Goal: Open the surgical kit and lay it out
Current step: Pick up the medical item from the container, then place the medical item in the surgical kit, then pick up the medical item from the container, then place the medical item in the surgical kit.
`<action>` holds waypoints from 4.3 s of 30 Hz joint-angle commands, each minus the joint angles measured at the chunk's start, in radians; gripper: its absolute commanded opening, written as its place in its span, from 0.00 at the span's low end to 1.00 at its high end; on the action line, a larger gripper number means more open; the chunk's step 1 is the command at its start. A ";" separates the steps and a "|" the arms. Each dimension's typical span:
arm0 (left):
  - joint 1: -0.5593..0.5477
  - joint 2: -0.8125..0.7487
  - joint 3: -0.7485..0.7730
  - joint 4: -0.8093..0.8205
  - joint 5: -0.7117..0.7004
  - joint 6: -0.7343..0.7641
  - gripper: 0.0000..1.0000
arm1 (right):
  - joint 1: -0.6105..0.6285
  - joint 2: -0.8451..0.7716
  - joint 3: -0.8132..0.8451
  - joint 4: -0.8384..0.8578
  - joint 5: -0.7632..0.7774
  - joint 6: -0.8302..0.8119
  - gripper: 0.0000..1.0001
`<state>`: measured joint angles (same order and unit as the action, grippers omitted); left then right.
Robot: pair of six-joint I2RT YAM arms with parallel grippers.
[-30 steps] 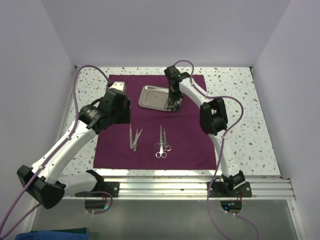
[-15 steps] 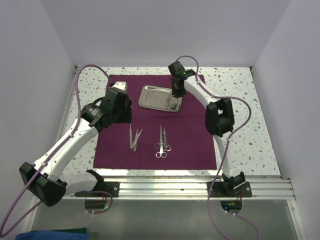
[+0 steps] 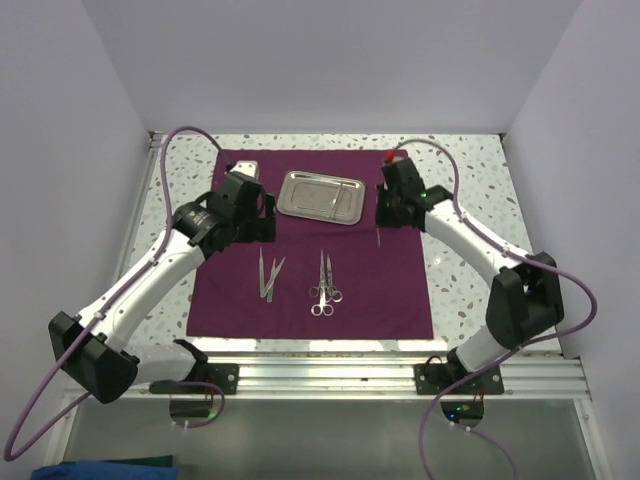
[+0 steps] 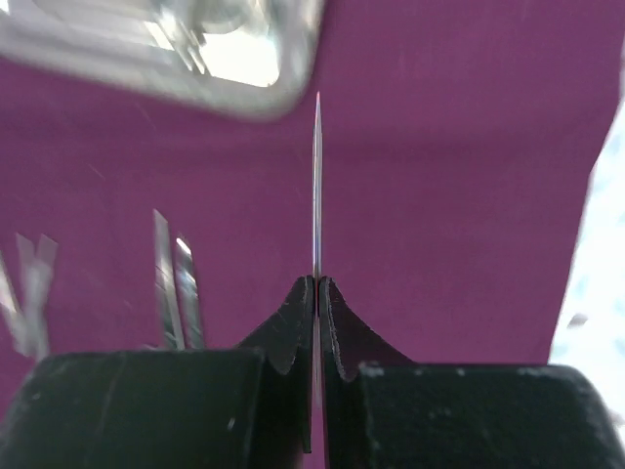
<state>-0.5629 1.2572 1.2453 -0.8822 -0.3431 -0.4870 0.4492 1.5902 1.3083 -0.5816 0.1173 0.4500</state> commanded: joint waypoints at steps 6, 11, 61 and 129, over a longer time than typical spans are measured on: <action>0.012 0.051 0.029 0.074 0.036 -0.044 0.99 | 0.095 -0.090 -0.334 0.167 -0.114 0.159 0.00; 0.012 0.090 0.055 0.071 0.039 -0.053 1.00 | 0.094 -0.055 -0.359 0.186 -0.114 0.164 0.00; 0.152 -0.041 -0.063 0.043 0.029 0.130 1.00 | 0.029 0.921 0.944 -0.244 0.093 0.070 0.45; 0.176 0.011 -0.050 0.066 0.121 -0.008 0.99 | 0.086 -0.089 -0.397 0.157 0.018 0.285 0.00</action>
<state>-0.3973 1.2510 1.1725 -0.8425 -0.2359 -0.4610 0.5365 1.5066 0.9218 -0.5480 0.1360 0.6903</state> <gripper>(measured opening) 0.994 0.022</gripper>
